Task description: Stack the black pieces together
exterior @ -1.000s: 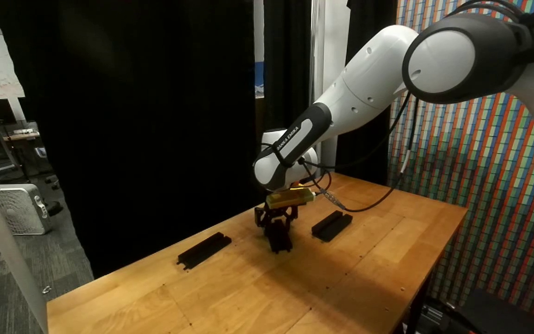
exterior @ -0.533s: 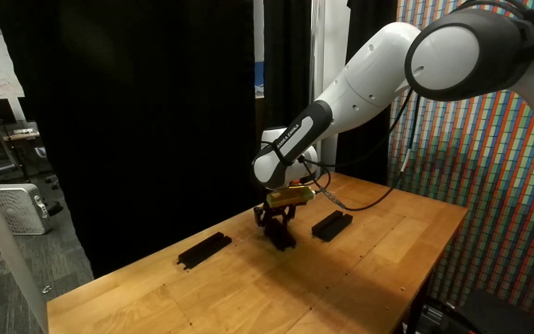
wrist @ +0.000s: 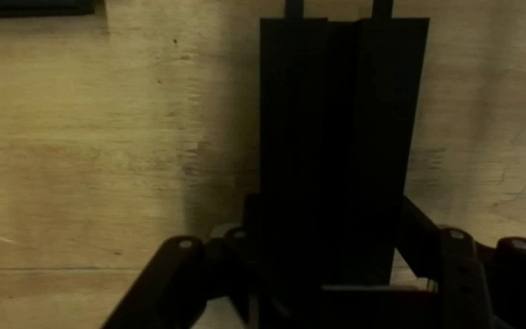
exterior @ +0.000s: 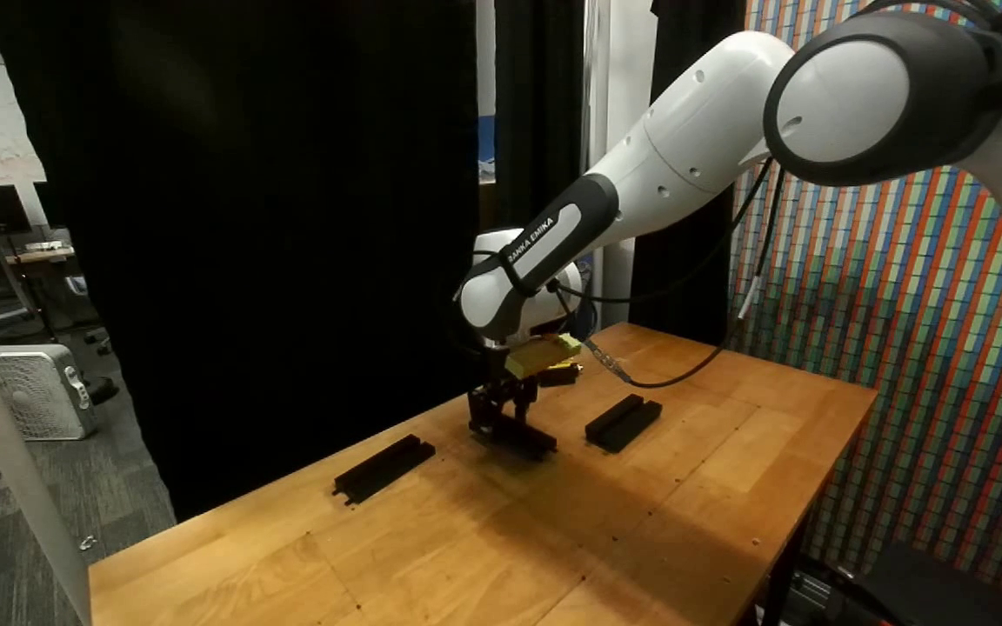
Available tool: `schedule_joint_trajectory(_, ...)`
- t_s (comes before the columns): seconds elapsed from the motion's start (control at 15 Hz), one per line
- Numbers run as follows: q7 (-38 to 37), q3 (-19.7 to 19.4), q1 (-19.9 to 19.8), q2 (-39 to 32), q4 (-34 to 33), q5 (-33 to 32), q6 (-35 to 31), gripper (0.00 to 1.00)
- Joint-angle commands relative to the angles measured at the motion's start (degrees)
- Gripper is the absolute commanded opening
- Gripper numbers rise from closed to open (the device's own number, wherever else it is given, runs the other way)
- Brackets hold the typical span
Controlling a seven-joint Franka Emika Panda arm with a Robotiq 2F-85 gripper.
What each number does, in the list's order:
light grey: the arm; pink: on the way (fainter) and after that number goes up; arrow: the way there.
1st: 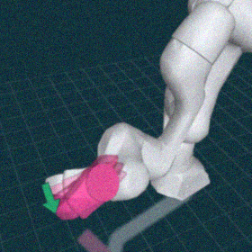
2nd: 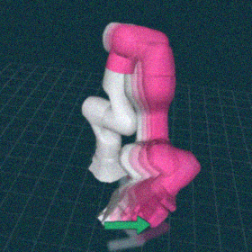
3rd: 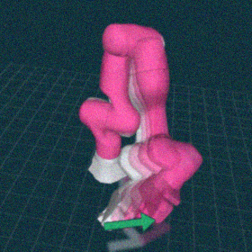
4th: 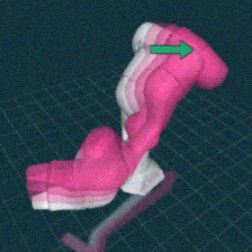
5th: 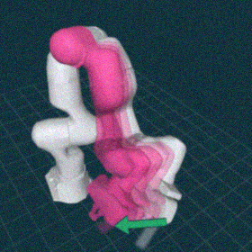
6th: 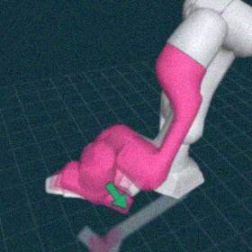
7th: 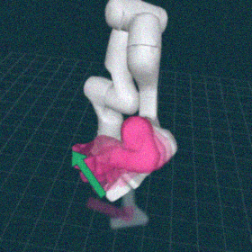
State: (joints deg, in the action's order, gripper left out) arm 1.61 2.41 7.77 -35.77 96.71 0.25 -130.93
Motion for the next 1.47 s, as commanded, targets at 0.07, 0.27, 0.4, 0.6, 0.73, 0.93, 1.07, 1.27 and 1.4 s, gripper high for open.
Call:
schedule_joint_trajectory(0.07,10.93,2.57,-1.19,0.40,-5.55,-3.56,10.20,0.45)
schedule_joint_trajectory(0.27,16.99,3.57,-0.48,0.10,-8.80,-6.25,15.87,0.45)
schedule_joint_trajectory(0.4,20.48,4.54,0.32,-0.08,-10.19,-8.37,18.12,0.45)
schedule_joint_trajectory(0.6,25.00,6.52,1.97,-0.71,-11.09,-11.33,18.27,0.45)
schedule_joint_trajectory(0.73,27.96,7.72,3.14,-0.71,-10.98,-13.27,17.64,0.45)
schedule_joint_trajectory(0.93,32.04,9.30,5.27,-0.84,-11.34,-16.39,17.15,0.45)
schedule_joint_trajectory(1.07,35.50,10.25,6.41,-0.94,-12.08,-18.19,17.43,0.45)
schedule_joint_trajectory(1.27,42.05,11.18,7.77,-1.83,-14.07,-20.19,17.28,0.45)
schedule_joint_trajectory(1.4,47.31,11.49,8.15,-2.82,-15.70,-21.11,16.73,0.45)
